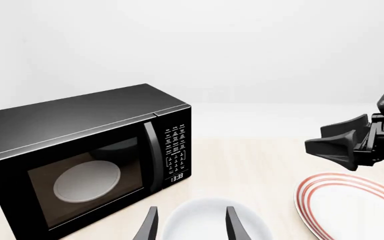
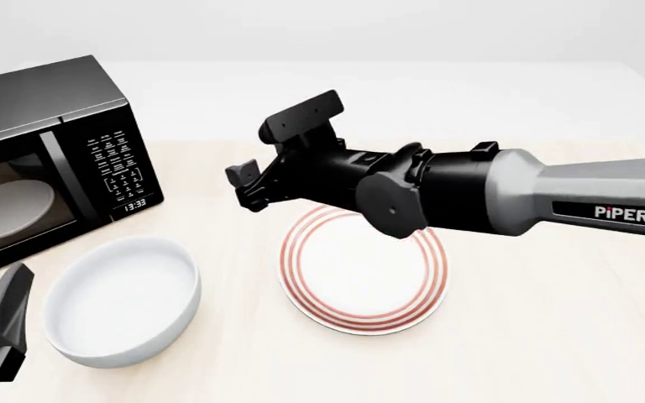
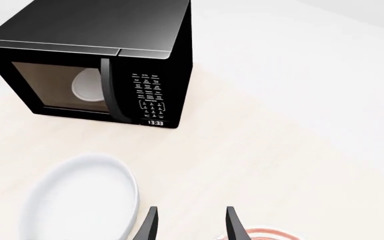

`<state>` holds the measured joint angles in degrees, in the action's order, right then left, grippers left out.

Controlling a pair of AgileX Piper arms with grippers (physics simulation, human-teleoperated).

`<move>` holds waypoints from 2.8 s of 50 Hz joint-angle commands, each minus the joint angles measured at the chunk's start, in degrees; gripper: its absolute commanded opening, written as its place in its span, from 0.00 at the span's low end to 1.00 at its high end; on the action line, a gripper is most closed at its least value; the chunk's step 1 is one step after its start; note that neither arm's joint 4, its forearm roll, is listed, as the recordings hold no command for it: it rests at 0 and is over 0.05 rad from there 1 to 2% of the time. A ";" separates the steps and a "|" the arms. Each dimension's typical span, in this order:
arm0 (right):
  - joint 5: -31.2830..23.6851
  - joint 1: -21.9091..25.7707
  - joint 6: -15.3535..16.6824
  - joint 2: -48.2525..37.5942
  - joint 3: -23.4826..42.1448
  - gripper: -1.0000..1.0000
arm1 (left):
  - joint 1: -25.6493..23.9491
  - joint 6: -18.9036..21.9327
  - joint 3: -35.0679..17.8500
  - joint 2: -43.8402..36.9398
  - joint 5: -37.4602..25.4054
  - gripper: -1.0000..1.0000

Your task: Put the white bowl to the right of the plate.

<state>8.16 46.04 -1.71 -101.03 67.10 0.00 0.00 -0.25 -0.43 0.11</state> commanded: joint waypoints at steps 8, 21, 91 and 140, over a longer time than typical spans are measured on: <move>-2.96 5.72 -3.45 -8.02 7.37 1.00 | 0.00 0.00 0.00 0.00 0.00 1.00; -2.97 8.72 -6.28 -11.37 9.38 1.00 | 0.00 0.00 0.00 0.00 0.00 1.00; -5.67 9.38 -13.60 -30.75 21.52 1.00 | 0.00 0.00 0.00 0.00 0.00 1.00; -4.78 1.47 -6.13 -9.68 6.90 0.00 | 0.00 0.00 0.00 0.00 0.00 1.00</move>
<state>2.70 50.81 -8.98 -115.98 77.73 0.00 0.00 -0.25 -0.43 0.11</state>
